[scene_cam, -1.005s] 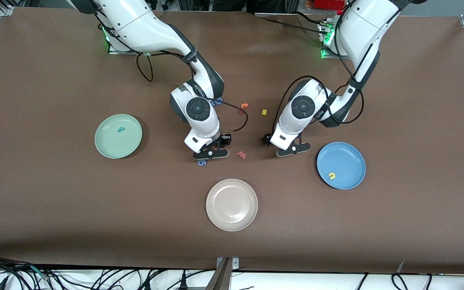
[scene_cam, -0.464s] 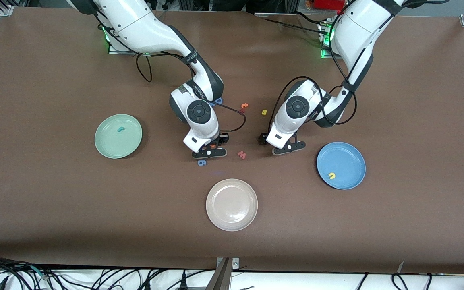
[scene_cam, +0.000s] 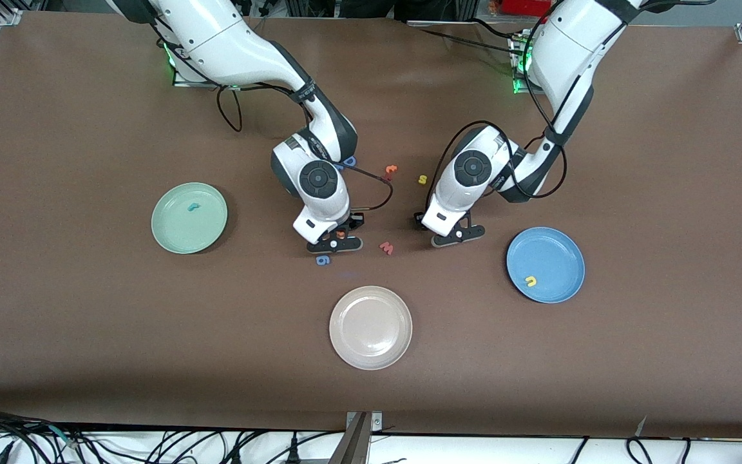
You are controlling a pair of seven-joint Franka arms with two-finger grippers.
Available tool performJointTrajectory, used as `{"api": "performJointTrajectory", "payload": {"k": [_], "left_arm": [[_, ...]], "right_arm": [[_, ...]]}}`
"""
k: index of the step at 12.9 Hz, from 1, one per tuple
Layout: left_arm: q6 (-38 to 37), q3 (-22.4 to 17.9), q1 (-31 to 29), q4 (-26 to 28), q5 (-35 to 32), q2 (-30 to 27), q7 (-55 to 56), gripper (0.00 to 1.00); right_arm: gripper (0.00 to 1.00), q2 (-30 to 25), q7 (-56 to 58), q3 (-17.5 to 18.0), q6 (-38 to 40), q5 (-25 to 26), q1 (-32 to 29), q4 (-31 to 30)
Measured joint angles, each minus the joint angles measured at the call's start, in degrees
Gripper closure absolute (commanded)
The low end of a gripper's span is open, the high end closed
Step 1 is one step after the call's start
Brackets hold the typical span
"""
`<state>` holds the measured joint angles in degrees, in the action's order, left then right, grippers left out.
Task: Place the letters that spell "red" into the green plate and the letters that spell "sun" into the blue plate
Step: 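Grasp the green c with the left gripper, the orange e with the right gripper, then drop the green c on the blue plate while the right gripper drops the e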
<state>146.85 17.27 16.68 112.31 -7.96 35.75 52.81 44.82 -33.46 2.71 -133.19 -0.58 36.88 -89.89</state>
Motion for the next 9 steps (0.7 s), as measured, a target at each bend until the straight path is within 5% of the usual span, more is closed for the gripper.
{"api": "performJointTrajectory", "payload": {"k": [4,9], "left_arm": [[0.4,0.0,0.2,0.0,0.0,0.0,-0.3,0.92],[0.0,-1.8,-0.1,-0.3,0.0,-0.3,-6.9,0.95]], "right_arm": [[0.95,-0.6,0.4,-1.0,1.9,0.0,0.0,0.6],[0.96,-7.4,12.3,-8.0,16.2,0.0,-2.4,1.5]]}}
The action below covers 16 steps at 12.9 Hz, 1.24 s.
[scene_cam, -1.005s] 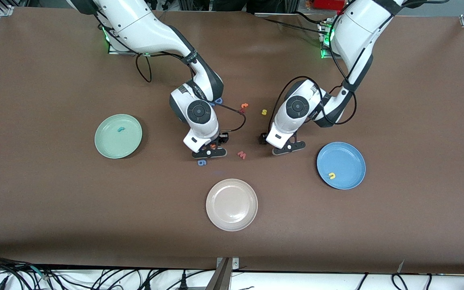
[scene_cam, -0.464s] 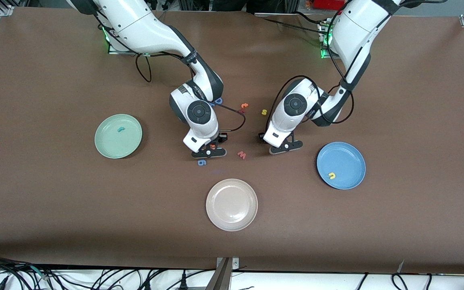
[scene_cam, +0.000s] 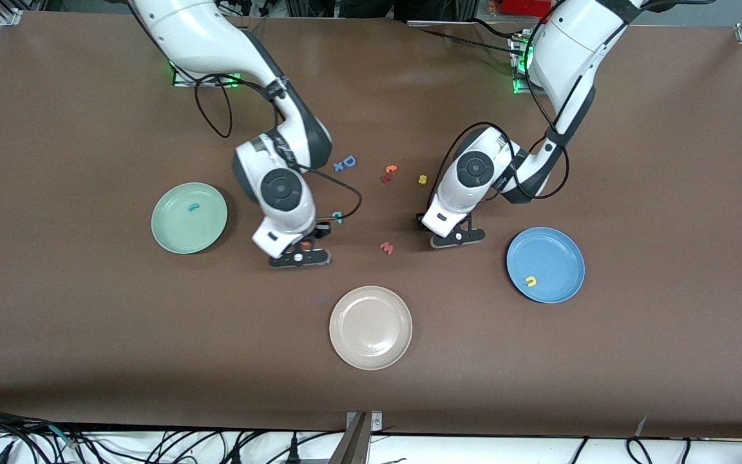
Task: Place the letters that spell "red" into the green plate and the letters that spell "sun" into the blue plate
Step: 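Drop the green c on the blue plate while the right gripper drops the e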
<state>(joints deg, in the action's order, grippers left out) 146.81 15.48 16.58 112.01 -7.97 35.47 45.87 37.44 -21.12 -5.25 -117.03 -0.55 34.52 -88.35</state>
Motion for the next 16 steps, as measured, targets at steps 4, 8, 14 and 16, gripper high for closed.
{"api": "performJointTrajectory", "payload": {"k": [4,8,14,16], "left_arm": [[-5.6,-5.3,-1.9,-1.5,0.0,-2.7,-11.7,0.95],[-8.6,-11.9,-3.3,-2.1,0.0,-5.9,-26.3,0.95],[-8.7,-19.4,-4.6,-2.1,1.5,-6.0,-44.2,0.47],[-8.7,-19.5,-4.5,-2.1,5.7,-6.0,-45.5,0.46]], "right_arm": [[1.0,-4.2,6.1,-5.6,8.9,0.0,-2.6,-3.9],[1.0,-10.2,12.0,-13.4,9.0,0.0,-2.7,-16.3],[0.99,-10.7,15.1,-15.6,-8.9,-0.1,-2.6,-32.0],[0.43,-10.7,15.0,-15.4,-10.5,-0.1,-2.4,-32.1]]}}
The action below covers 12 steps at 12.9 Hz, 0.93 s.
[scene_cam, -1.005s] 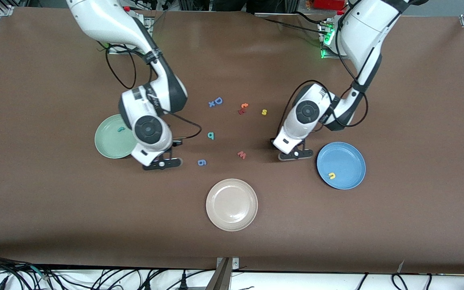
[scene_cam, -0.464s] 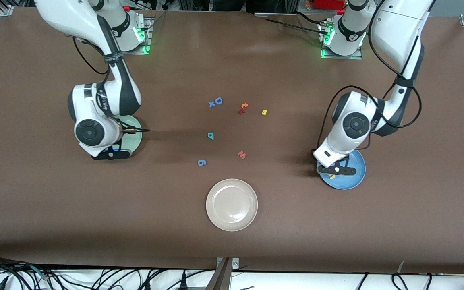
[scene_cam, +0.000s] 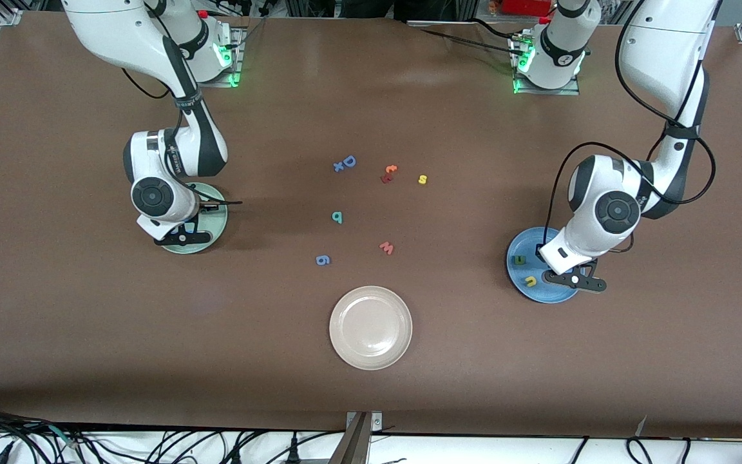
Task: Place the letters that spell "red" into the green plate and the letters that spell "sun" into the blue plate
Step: 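Drop the green c on the blue plate while the right gripper drops the e, then move both grippers back over the remaining letters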
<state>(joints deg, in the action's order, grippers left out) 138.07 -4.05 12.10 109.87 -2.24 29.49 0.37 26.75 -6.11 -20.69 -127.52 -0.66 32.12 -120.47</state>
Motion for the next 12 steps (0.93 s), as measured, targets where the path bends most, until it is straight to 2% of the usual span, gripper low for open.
{"api": "performJointTrajectory", "payload": {"k": [1,2,4,6,9,12], "left_arm": [[-0.3,0.3,0.4,-0.1,2.2,0.0,0.0,0.29],[-1.6,0.9,0.8,-0.5,4.1,0.0,0.3,0.0],[-4.2,2.7,1.4,-1.7,5.2,-0.1,3.2,0.0],[-5.4,4.8,1.9,-2.3,5.2,-0.7,8.0,0.0],[-7.7,8.6,2.4,-2.3,5.2,-1.9,17.9,0.0],[-8.1,11.4,5.4,-1.3,5.2,-3.3,25.7,0.0]], "right_arm": [[0.05,0.0,0.0,0.0,-0.1,-0.1,0.0,0.1],[0.0,-0.1,0.0,0.0,-0.1,-0.2,0.0,0.5],[0.0,-0.2,0.0,0.0,1.2,-0.2,0.1,1.9],[0.0,-0.2,0.0,0.0,7.4,-1.7,0.3,5.9],[0.0,-0.1,-1.2,0.1,18.1,-7.9,1.1,14.4],[0.01,0.9,-6.4,0.8,17.9,-14.9,4.7,18.0]]}}
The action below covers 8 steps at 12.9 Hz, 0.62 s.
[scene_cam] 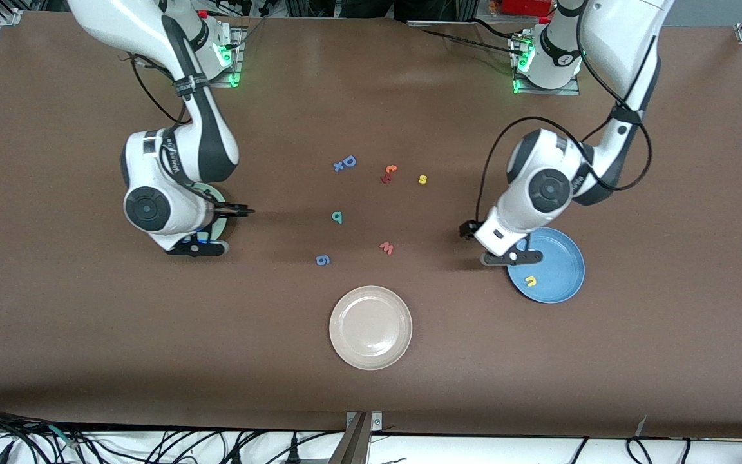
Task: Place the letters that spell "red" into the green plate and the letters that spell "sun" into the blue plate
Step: 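Move both grippers back over the remaining letters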
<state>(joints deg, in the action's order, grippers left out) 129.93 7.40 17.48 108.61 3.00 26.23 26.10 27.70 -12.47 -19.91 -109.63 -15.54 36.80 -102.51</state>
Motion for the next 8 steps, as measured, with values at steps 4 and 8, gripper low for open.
{"api": "performJointTrajectory", "payload": {"k": [4,8], "left_arm": [[-0.1,3.3,3.7,4.2,0.0,-2.6,3.1,0.0],[0.5,6.4,4.9,8.8,-1.1,-2.7,1.8,0.01]], "right_arm": [[0.01,4.1,-9.3,1.0,-9.9,-6.1,6.4,0.6],[0.1,9.6,-19.8,1.8,-22.3,-6.2,14.3,0.7]]}}
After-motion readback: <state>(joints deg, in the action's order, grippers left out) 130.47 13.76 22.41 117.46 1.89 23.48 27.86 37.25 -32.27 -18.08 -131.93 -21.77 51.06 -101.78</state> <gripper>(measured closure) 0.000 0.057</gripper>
